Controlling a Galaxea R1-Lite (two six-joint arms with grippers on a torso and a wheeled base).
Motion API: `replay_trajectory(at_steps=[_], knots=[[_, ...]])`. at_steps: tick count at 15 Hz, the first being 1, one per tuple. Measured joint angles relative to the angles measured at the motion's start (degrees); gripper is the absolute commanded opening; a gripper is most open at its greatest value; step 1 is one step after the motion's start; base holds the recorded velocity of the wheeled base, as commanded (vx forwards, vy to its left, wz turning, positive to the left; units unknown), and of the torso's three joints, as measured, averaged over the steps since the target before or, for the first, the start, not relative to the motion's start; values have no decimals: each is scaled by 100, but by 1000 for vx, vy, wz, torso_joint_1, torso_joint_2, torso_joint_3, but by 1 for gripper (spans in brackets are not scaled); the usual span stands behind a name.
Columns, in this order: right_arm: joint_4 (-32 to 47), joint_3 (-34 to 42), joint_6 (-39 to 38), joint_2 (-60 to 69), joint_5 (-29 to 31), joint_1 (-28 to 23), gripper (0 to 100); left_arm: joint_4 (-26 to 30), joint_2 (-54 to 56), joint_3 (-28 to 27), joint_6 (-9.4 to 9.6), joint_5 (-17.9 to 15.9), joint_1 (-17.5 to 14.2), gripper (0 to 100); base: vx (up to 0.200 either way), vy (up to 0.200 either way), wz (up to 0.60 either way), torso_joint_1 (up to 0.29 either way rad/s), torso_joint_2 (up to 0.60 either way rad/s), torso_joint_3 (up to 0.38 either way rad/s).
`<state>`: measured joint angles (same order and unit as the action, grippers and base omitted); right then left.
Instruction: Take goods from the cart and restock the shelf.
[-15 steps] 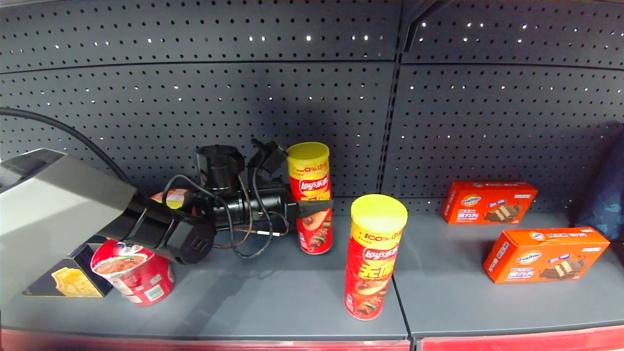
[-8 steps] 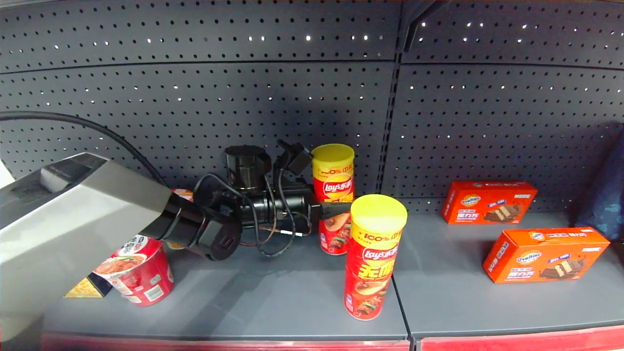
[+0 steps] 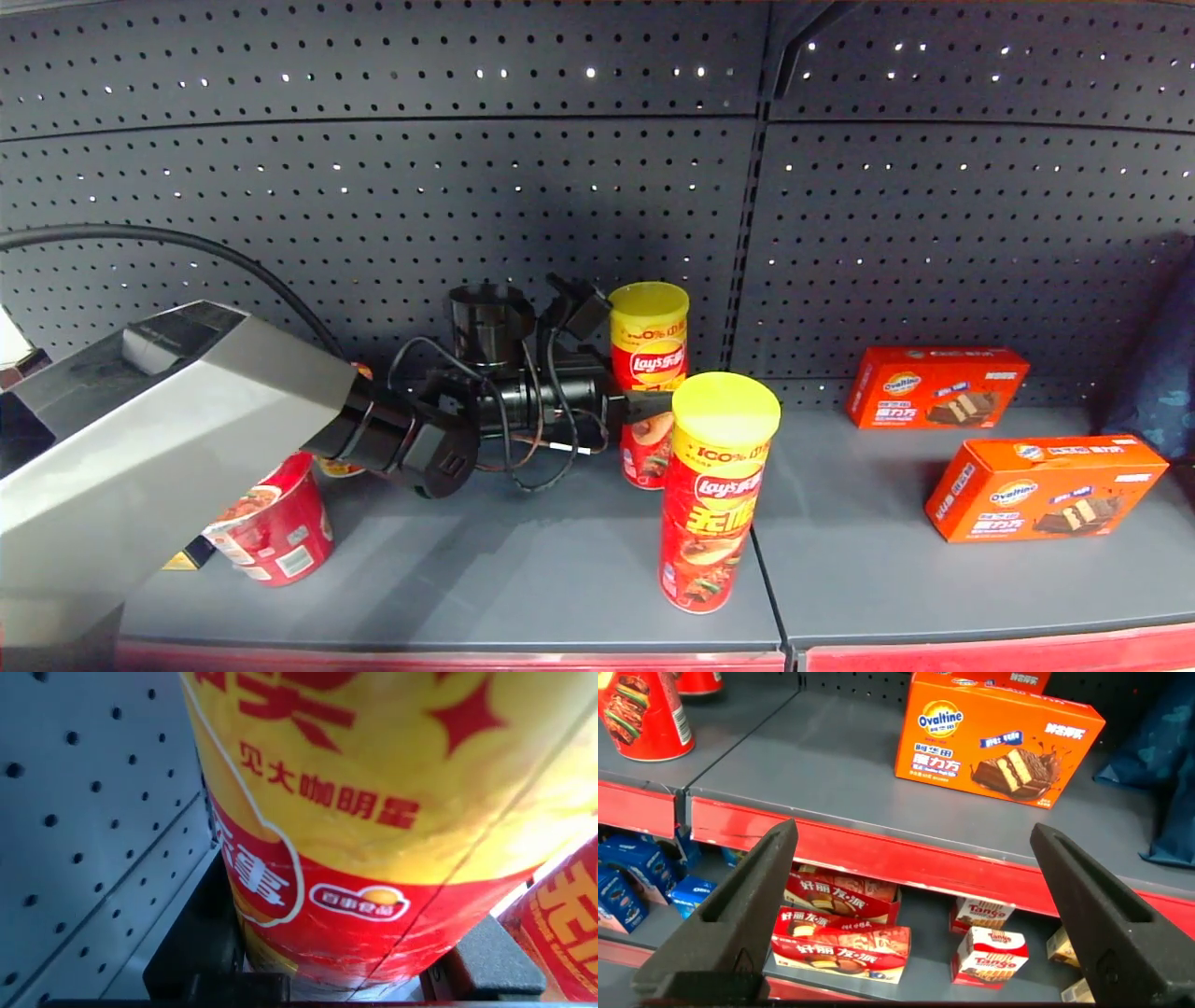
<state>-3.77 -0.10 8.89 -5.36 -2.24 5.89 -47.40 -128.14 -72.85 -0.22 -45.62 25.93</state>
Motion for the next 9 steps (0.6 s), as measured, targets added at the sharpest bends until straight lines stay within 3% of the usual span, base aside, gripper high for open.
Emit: replay_trajectory(at_steps=[1, 2, 9], knots=[[0, 0, 0, 0, -2, -2, 100, 5, -20, -9, -2, 0, 24, 0, 0, 0, 0, 0, 0, 0], [0, 0, -2, 0, -2, 0, 100, 5, -37, -16, -2, 0, 45, 100, 0, 0, 0, 0, 0, 0], [0, 0, -2, 0, -2, -2, 100, 0, -56, 59, 352, -6, 77, 100, 0, 0, 0, 0, 0, 0]])
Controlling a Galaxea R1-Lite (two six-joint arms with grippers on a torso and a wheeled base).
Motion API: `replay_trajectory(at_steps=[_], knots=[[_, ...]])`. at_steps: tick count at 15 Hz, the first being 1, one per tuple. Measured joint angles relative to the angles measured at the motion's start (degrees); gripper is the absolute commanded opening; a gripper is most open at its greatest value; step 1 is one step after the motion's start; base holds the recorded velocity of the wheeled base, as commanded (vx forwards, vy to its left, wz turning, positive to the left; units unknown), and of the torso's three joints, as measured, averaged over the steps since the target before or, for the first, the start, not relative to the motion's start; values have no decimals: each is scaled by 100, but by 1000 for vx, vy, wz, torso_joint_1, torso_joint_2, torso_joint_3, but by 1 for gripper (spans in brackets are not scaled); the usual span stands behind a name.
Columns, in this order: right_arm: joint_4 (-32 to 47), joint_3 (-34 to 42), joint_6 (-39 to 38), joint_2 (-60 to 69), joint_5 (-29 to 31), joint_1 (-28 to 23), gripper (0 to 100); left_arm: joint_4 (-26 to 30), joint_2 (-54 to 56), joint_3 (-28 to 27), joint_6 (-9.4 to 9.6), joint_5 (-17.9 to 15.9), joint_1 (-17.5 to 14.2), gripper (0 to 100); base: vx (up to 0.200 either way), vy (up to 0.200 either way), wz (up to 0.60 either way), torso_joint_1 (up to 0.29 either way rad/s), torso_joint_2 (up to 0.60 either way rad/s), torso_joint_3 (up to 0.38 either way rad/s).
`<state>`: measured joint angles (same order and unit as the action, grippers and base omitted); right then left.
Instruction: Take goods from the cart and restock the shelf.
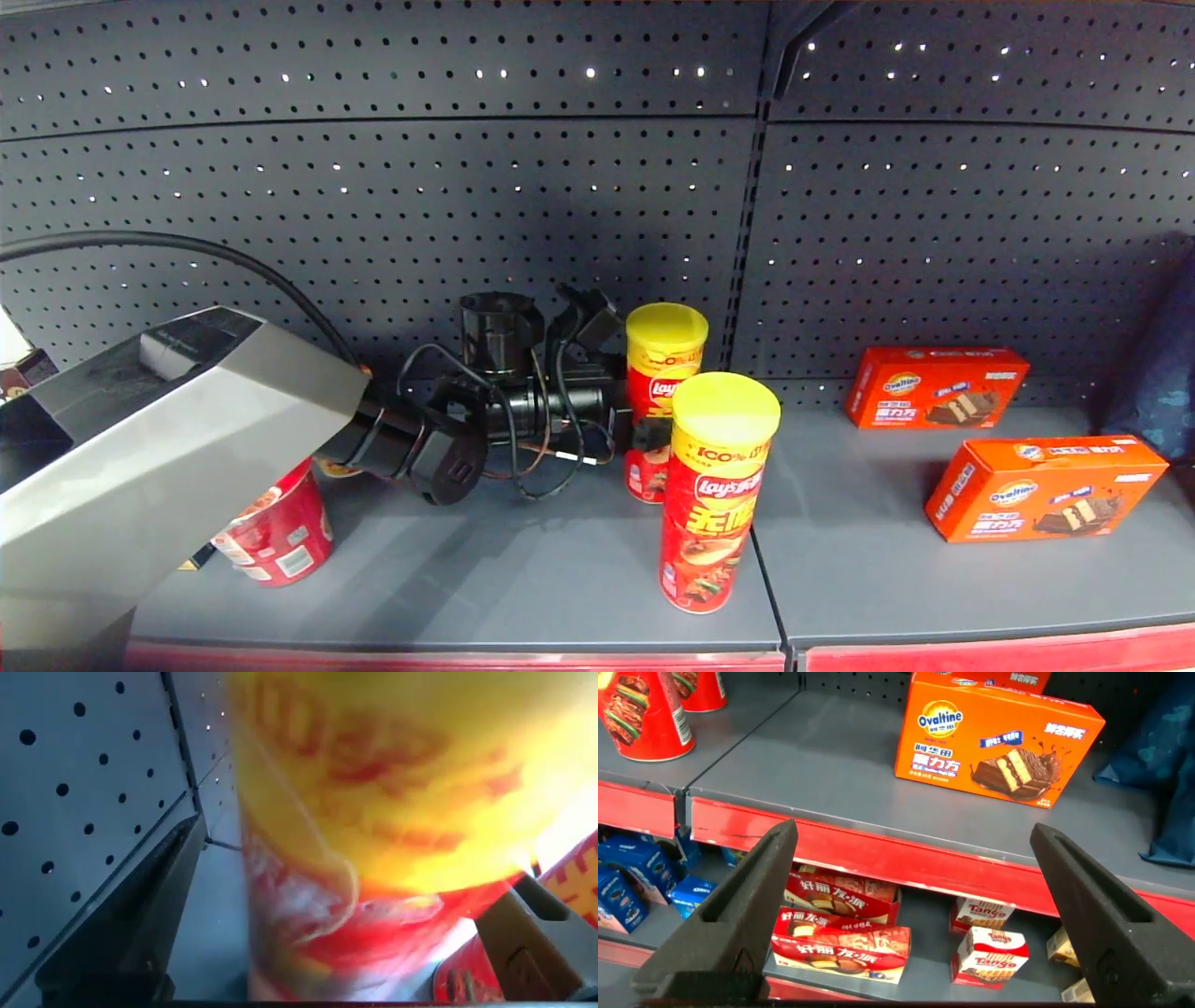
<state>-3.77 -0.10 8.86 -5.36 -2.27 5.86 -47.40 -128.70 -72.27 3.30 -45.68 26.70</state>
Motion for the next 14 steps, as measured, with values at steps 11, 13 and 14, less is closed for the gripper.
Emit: replay_trajectory(at_steps=[11, 13, 14], knots=[[0, 0, -2, 0, 0, 0, 100, -83, 1591, 1827, 182, 340, -412, 100, 0, 0, 0, 0, 0, 0], [0, 0, -9, 0, 0, 0, 100, -72, 2074, 2285, 132, 890, -460, 100, 0, 0, 0, 0, 0, 0], [0, 0, -9, 0, 0, 0, 100, -63, 2282, 2503, 50, 1360, -468, 100, 0, 0, 0, 0, 0, 0]])
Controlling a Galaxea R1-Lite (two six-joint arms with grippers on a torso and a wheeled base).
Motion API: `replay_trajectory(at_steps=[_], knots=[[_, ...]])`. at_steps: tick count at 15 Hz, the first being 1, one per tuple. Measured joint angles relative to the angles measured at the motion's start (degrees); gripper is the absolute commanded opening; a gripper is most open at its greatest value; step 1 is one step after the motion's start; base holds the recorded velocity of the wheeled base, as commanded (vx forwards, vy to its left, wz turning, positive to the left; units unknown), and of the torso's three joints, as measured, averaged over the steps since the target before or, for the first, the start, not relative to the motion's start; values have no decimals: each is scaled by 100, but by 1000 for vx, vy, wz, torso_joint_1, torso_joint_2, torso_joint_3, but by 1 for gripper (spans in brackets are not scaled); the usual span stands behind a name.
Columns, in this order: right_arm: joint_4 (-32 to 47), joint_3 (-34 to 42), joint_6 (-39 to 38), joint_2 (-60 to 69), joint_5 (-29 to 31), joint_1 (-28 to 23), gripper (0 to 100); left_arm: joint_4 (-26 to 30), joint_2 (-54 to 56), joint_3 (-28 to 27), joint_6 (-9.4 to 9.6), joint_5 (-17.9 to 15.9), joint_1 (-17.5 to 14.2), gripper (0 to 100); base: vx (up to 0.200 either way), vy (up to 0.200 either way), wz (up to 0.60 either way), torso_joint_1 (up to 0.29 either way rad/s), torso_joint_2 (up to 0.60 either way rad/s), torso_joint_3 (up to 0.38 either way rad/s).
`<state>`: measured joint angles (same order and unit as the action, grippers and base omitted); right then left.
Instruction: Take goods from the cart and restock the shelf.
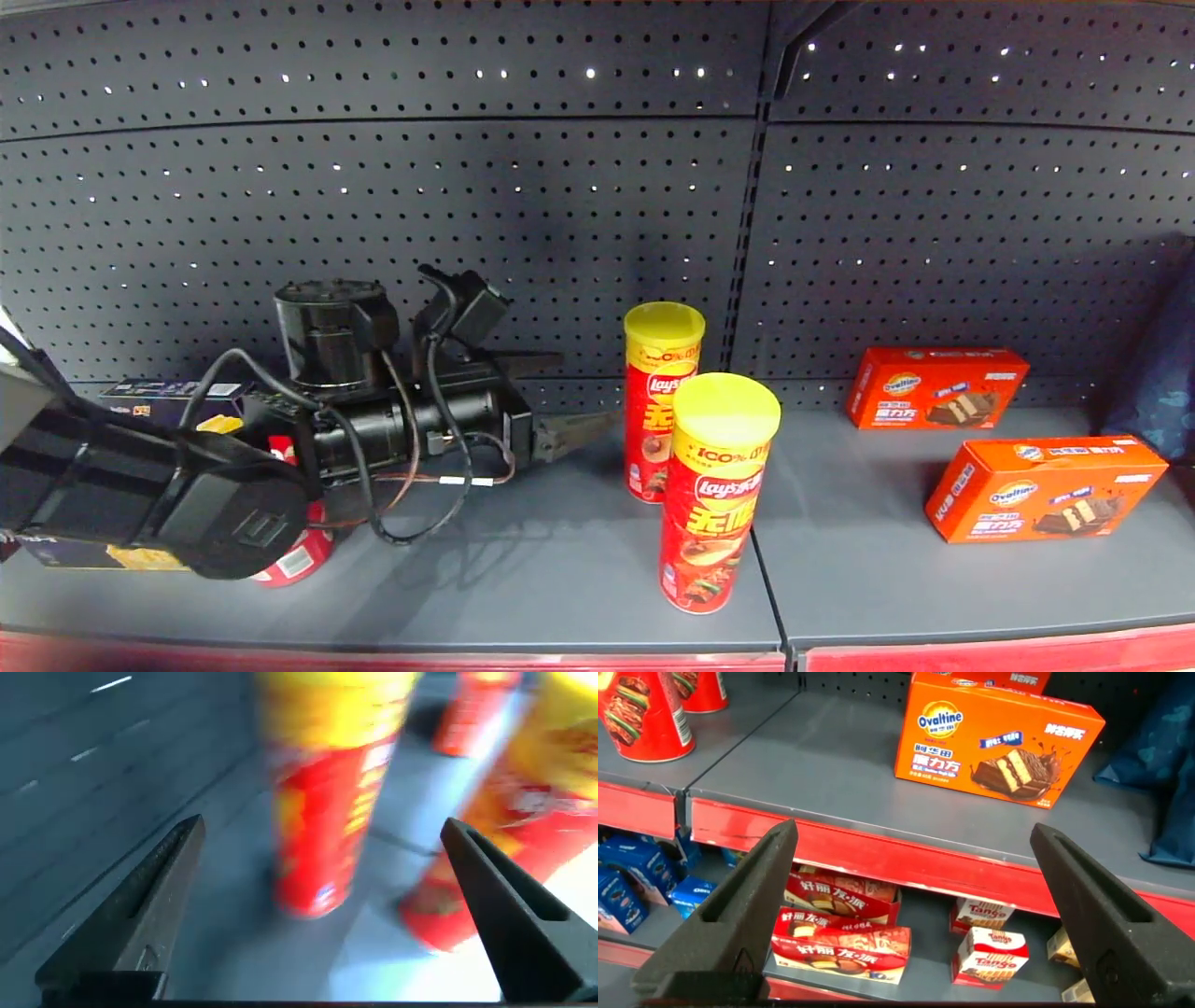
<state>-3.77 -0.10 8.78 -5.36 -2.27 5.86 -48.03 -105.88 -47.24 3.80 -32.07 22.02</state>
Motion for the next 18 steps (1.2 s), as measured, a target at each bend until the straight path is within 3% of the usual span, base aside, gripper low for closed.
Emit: replay_trajectory(at_steps=[3, 5, 8, 10, 13, 18], knots=[[2, 0, 6, 0, -2, 0, 100, 0, 436, 428, -418, 1174, 149, 100, 0, 0, 0, 0, 0, 0], [27, 0, 6, 0, -106, 0, 100, 46, 638, 505, -708, 2072, 441, 100, 0, 0, 0, 0, 0, 0], [202, -39, 22, 0, -295, -6, 100, 57, 959, 557, -805, 2943, 763, 100, 0, 0, 0, 0, 0, 0], [489, -116, 20, -33, -121, -88, 100, 118, 1300, 614, -788, 3223, 775, 100, 0, 0, 0, 0, 0, 0], [573, -445, 0, -282, -271, -347, 100, 553, 1975, 840, -603, 3426, 690, 100, 0, 0, 0, 0, 0, 0], [277, -1763, 26, -2102, -761, -254, 100, 664, 2647, 1729, -323, 3574, 673, 100, 0, 0, 0, 0, 0, 0]])
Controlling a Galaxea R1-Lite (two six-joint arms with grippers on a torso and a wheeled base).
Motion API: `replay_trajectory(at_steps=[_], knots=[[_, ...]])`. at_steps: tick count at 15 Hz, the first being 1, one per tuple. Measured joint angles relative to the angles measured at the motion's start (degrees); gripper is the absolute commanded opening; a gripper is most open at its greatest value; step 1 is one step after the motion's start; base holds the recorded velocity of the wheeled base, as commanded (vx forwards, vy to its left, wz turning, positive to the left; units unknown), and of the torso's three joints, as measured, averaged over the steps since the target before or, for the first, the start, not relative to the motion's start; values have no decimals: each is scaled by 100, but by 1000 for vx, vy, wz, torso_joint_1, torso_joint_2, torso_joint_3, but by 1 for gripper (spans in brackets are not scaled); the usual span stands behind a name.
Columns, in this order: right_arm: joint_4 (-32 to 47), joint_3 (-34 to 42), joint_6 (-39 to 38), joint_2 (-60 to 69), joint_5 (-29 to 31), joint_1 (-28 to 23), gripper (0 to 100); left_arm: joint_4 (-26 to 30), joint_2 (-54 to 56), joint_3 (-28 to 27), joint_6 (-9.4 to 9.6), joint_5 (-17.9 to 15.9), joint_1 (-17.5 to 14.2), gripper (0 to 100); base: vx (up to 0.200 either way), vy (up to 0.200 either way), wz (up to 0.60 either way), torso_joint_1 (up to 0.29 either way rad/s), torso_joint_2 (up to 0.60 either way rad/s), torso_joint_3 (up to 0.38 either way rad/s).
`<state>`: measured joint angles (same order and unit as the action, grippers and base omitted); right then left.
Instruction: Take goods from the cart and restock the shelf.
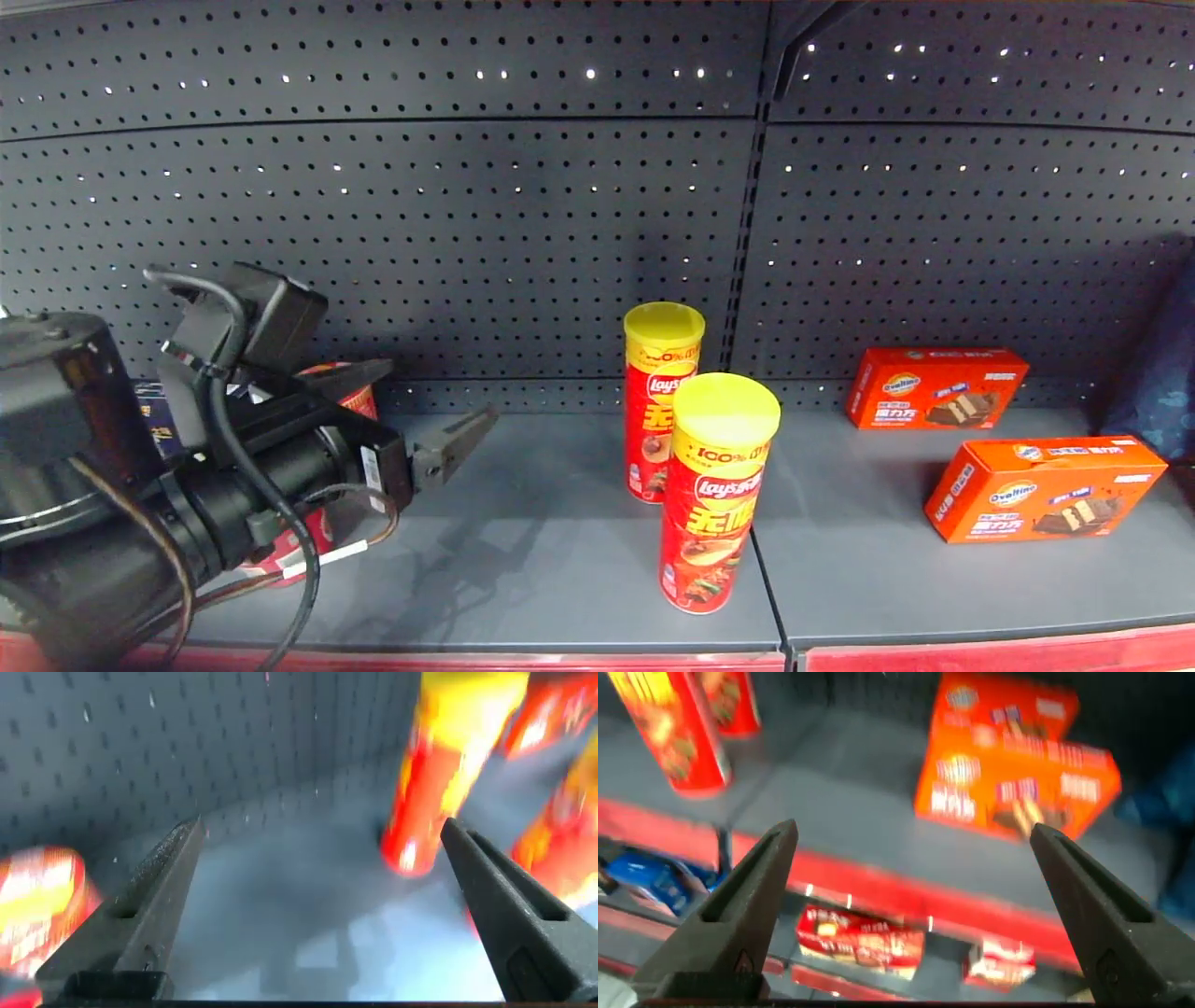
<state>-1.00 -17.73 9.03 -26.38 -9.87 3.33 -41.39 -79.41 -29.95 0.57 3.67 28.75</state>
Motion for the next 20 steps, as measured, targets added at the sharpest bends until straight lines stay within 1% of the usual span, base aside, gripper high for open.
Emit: replay_trajectory(at_steps=[2, 4, 8, 9, 12, 15, 20], knots=[[-639, -372, 21, -1017, -33, 141, 100, 12, 116, 217, 163, 21, 27, 100, 0, 0, 0, 0, 0, 0], [-1161, -672, -39, -2039, 132, 424, 100, 20, 94, 272, 224, 40, 28, 100, 0, 0, 0, 0, 0, 0], [-1514, -1273, -1003, -3801, 1065, 1949, 100, 22, -135, 295, 235, 95, 24, 100, 0, 0, 0, 0, 0, 0], [-1540, -1356, -1119, -4137, 1165, 2122, 100, 22, -177, 295, 235, 106, 20, 100, 0, 0, 0, 0, 0, 0], [-1560, -1438, -1207, -4903, 1250, 2450, 100, 28, -240, 313, 233, 130, -9, 100, 0, 0, 0, 0, 0, 0], [-1566, -1471, -1212, -5399, 1271, 2778, 100, 20, -323, 304, 233, 133, -24, 100, 0, 0, 0, 0, 0, 0], [-1584, -1719, -1212, -5959, 1289, 2990, 100, 17, -411, 295, 224, 117, -35, 100, 0, 0, 0, 0, 0, 0]])
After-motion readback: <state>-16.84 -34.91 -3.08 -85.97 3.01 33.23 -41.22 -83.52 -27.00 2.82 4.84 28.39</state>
